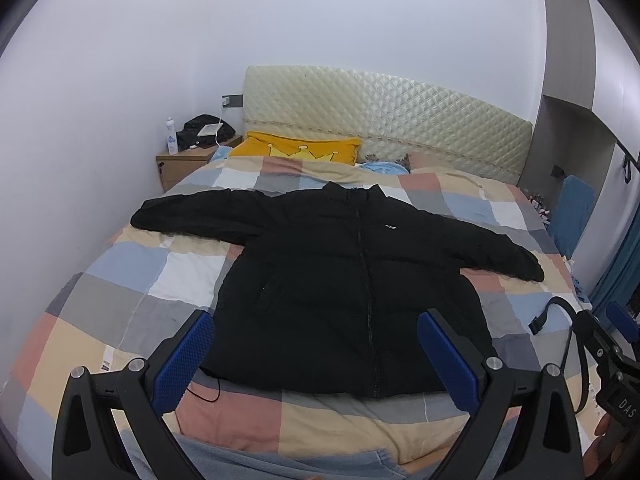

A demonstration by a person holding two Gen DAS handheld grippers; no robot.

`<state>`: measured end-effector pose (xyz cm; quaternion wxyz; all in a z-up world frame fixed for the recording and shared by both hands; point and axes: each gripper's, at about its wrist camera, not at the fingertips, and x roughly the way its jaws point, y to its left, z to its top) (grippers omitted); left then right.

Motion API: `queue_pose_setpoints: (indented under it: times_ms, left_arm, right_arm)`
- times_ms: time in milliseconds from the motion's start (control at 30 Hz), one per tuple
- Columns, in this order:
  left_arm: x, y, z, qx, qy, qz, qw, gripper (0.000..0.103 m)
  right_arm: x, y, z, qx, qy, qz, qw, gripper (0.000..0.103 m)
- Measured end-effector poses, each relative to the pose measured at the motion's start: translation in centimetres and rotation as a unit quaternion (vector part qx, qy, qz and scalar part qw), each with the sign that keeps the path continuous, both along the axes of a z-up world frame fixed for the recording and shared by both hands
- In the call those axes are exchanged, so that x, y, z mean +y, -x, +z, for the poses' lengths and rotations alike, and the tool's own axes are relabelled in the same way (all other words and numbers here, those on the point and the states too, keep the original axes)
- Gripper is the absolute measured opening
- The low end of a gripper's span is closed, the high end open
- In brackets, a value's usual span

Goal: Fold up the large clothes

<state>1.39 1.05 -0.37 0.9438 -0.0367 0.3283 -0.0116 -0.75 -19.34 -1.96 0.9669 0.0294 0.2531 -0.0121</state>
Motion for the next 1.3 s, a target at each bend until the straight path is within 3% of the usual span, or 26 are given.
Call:
queue_pose_setpoints:
  times_ms: [833, 1067, 1167, 1300]
  left_arm:
    - [0.6, -0.4, -0.3, 0.006, 0.005, 0.008, 0.9999, 0.103]
    - [0.8, -1.2, 1.0, -0.006, 0.0, 0.011, 0.9999, 0.103]
    - [0.9, -1.8, 1.4, -0.004, 0.007, 0.013, 0.9999, 0.103]
    - [0.8, -2.5, 1.6, 0.004, 0.022, 0.018, 0.9996, 0.103]
  right_arm:
    - [-0.9, -0.6, 0.4, 0.006, -0.018, 0.001, 1.0, 0.103]
    - [-3.3, -0.5, 2.2, -0.011, -0.001, -0.011, 1.0, 0.103]
    - [-5.5, -1.8, 2.4, 0.0, -0.013, -0.019, 1.0, 0.103]
    - [-8.4, -3.2, 2.6, 0.01, 0.006, -0.039, 0.999, 0.103]
